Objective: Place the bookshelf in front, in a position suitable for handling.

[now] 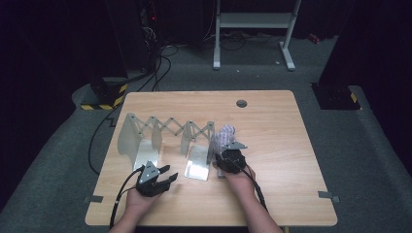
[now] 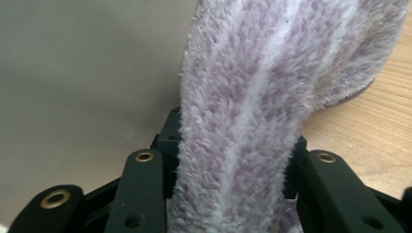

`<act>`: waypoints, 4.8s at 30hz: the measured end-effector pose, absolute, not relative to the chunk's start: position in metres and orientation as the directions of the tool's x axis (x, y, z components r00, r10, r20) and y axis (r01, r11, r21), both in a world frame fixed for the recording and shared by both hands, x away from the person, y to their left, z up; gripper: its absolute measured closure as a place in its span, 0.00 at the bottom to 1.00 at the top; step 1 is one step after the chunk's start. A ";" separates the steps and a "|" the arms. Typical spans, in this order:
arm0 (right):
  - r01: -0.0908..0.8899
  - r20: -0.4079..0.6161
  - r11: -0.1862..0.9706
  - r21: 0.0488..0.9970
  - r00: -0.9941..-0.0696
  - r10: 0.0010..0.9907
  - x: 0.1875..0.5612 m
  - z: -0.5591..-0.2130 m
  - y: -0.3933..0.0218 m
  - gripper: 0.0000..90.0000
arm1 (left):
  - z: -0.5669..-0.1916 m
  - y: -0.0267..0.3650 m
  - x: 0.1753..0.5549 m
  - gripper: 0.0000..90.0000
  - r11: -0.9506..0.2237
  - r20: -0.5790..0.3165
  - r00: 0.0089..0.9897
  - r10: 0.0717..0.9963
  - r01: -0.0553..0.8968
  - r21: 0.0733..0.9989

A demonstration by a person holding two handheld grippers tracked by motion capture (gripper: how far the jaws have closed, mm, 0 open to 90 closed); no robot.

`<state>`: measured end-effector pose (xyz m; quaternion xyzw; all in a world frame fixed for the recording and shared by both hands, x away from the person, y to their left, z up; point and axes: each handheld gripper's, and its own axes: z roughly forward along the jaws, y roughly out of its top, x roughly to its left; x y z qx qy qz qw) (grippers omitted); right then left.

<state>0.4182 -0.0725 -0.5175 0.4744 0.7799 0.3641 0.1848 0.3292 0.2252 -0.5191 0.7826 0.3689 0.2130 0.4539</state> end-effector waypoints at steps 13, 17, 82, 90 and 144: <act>0.486 0.083 0.234 0.842 -0.545 0.834 0.365 -0.471 -0.076 0.66 | -0.519 0.225 0.328 0.58 -0.310 -0.005 0.638 0.770 0.382 0.871; 0.418 0.081 0.202 0.886 -0.568 0.819 0.346 -0.446 -0.078 0.66 | -0.519 0.225 0.329 0.58 -0.310 -0.006 0.638 0.770 0.382 0.871; 0.583 0.025 0.228 0.780 -0.394 0.919 0.363 -0.503 -0.143 0.65 | -0.519 0.223 0.330 0.58 -0.314 -0.009 0.644 0.765 0.386 0.867; 0.602 0.028 0.208 0.771 -0.358 0.933 0.366 -0.507 -0.155 0.64 | -0.518 0.218 0.335 0.59 -0.307 -0.011 0.634 0.773 0.390 0.868; 0.481 0.028 0.149 0.864 -0.342 0.939 0.354 -0.470 -0.169 0.65 | -0.485 0.139 0.351 0.67 -0.339 0.043 0.691 0.722 0.298 0.893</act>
